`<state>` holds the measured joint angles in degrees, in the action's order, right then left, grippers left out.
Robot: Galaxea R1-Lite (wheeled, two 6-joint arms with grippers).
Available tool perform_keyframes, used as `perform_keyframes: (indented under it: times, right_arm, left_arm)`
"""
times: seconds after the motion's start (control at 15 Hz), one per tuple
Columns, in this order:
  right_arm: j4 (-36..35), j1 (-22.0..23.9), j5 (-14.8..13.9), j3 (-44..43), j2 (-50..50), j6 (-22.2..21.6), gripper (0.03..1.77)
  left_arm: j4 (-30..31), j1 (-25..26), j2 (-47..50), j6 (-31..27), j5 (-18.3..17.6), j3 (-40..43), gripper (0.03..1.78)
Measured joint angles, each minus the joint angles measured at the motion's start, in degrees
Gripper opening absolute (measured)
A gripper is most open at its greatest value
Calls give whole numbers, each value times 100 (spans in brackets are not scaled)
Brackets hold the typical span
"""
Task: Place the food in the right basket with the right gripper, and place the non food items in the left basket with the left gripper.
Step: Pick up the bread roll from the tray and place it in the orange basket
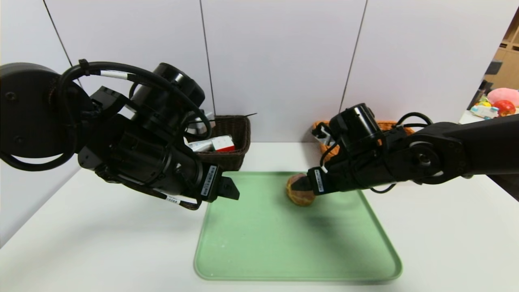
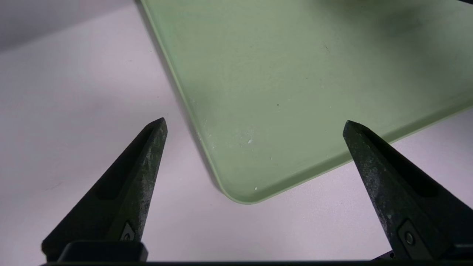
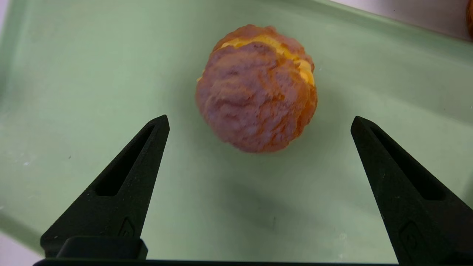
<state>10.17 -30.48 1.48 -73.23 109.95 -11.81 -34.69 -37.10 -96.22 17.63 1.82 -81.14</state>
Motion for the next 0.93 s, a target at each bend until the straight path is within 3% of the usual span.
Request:
perform_keyframes:
  times: [0.33, 0.4, 0.53, 0.67, 0.73, 0.93]
  right_arm:
    - [-2, -52, -16, -329, 469, 7, 170]
    - [-6, -72, -16, -373, 542, 5, 163]
    - [-6, -107, -43, -422, 653, 2, 128]
    - [-24, -141, -224, -445, 742, 7, 105]
    - [-24, -160, -384, -455, 786, 10, 98]
    - [-9, -163, -414, -455, 764, -4, 87]
  left_arm:
    - [61, -2, -2, 1, -11, 0, 169]
    - [61, -2, 0, 0, -9, 0, 169]
    - [72, -5, 0, 1, -9, 0, 169]
    - [85, -6, 0, 1, -9, 0, 169]
    - [85, -9, 2, 0, -9, 0, 169]
    - [85, -9, 11, 1, -9, -11, 169]
